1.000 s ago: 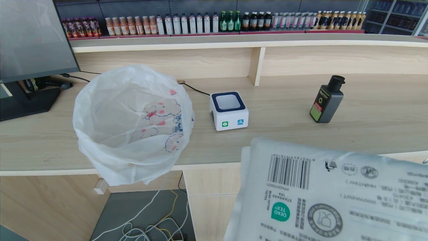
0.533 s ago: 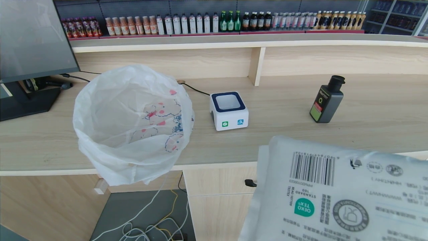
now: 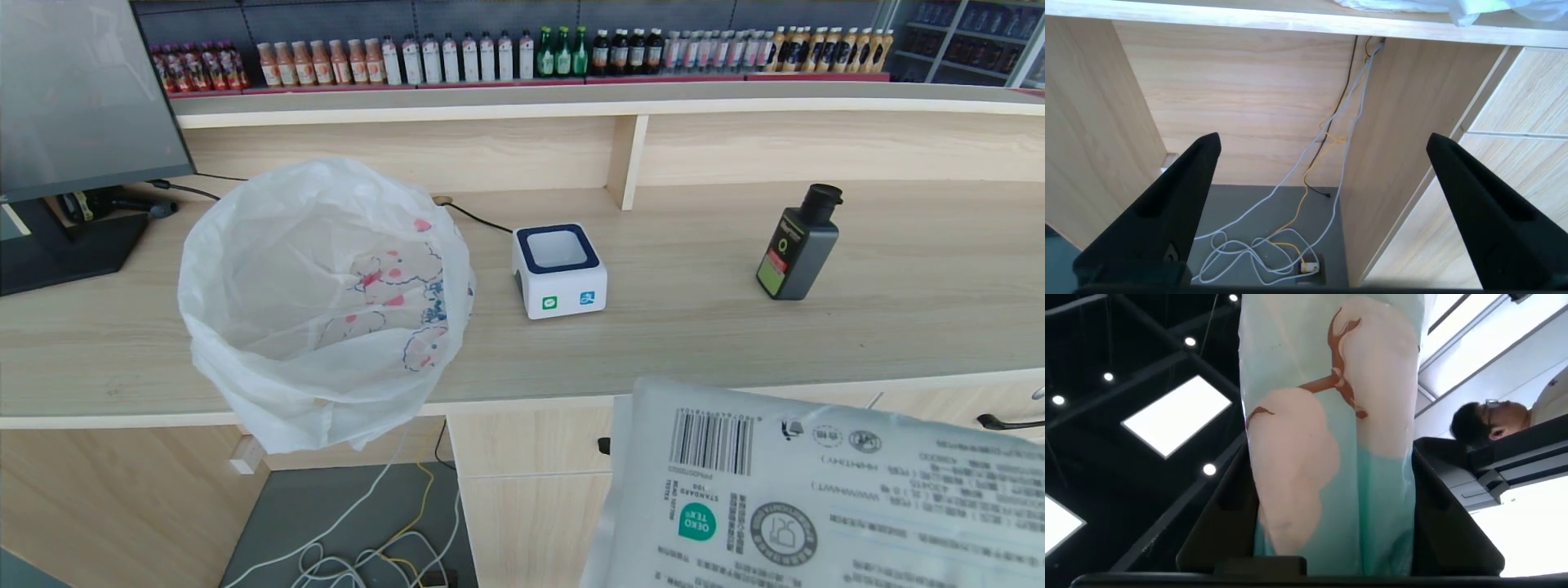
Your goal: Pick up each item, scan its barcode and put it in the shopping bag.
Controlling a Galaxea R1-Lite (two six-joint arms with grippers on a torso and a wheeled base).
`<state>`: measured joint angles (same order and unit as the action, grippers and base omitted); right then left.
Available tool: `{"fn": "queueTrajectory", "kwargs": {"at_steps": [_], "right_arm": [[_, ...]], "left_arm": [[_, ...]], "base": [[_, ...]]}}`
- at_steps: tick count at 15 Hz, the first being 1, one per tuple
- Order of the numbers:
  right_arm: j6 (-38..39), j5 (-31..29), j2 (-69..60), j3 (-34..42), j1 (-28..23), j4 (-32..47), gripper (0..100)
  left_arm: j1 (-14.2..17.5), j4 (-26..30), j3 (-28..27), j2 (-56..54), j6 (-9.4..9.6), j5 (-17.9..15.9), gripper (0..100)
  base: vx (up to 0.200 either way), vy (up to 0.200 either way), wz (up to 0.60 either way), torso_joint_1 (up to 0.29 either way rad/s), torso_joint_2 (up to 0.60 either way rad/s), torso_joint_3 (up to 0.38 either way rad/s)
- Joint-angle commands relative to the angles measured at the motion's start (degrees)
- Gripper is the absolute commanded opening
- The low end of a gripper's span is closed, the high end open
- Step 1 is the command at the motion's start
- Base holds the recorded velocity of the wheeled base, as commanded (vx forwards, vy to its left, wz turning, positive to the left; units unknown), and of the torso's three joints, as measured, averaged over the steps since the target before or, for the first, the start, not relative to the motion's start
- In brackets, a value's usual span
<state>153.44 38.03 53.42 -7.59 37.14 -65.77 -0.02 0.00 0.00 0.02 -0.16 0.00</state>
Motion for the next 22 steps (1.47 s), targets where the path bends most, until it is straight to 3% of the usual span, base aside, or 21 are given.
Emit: {"fn": "queueTrajectory", "kwargs": {"at_steps": [1, 22], "right_arm": [[-0.1, 0.0, 0.5, 0.5, -0.1, -0.1, 0], [-0.2, 0.0, 1.5, 2.0, -0.4, -0.1, 0]], "left_arm": [[-0.1, 0.0, 0.0, 0.0, -0.02, 0.0, 100], [0.0, 0.0, 0.0, 0.0, -0.02, 0.0, 100]], "base": [[0.0, 0.0, 0.0, 0.0, 0.0, 0.0], [0.0, 0.0, 0.0, 0.0, 0.0, 0.0]]}}
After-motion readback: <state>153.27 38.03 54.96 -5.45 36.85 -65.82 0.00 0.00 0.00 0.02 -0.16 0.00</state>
